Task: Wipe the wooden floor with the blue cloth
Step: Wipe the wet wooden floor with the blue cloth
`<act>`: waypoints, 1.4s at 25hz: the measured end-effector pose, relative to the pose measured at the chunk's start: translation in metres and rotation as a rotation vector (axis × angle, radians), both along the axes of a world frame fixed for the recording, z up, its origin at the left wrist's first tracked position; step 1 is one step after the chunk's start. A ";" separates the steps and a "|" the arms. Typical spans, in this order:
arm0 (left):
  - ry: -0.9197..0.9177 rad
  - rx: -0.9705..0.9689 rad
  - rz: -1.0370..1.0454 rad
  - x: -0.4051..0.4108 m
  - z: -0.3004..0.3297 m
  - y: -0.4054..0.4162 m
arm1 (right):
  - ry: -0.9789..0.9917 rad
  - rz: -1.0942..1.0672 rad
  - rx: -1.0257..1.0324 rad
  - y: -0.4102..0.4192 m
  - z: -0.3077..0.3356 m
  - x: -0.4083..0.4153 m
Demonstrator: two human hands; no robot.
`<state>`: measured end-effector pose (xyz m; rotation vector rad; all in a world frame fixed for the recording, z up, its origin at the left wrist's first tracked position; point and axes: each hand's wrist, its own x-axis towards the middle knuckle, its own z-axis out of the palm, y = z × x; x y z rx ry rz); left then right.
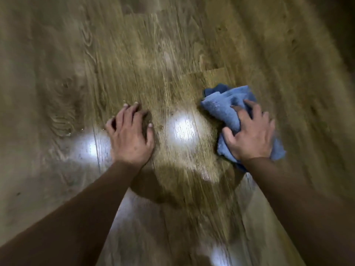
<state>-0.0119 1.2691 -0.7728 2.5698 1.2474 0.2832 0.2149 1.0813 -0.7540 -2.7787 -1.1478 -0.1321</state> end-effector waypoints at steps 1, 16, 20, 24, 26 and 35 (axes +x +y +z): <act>0.004 0.005 0.002 -0.001 0.001 0.001 | 0.009 0.006 0.008 0.000 0.001 -0.001; 0.013 0.022 0.012 0.003 -0.006 0.003 | 0.026 0.298 -0.115 -0.016 0.004 -0.078; 0.055 0.029 0.024 0.002 -0.005 0.005 | 0.051 0.778 -0.188 -0.037 0.011 -0.096; 0.056 -0.002 0.031 0.003 -0.003 0.007 | 0.016 0.821 -0.191 0.010 0.012 -0.015; 0.053 -0.002 0.034 0.003 -0.002 0.005 | -0.025 0.645 -0.203 0.049 0.012 0.039; 0.040 -0.006 0.028 0.004 0.002 0.004 | 0.007 -0.069 -0.060 0.122 0.010 0.042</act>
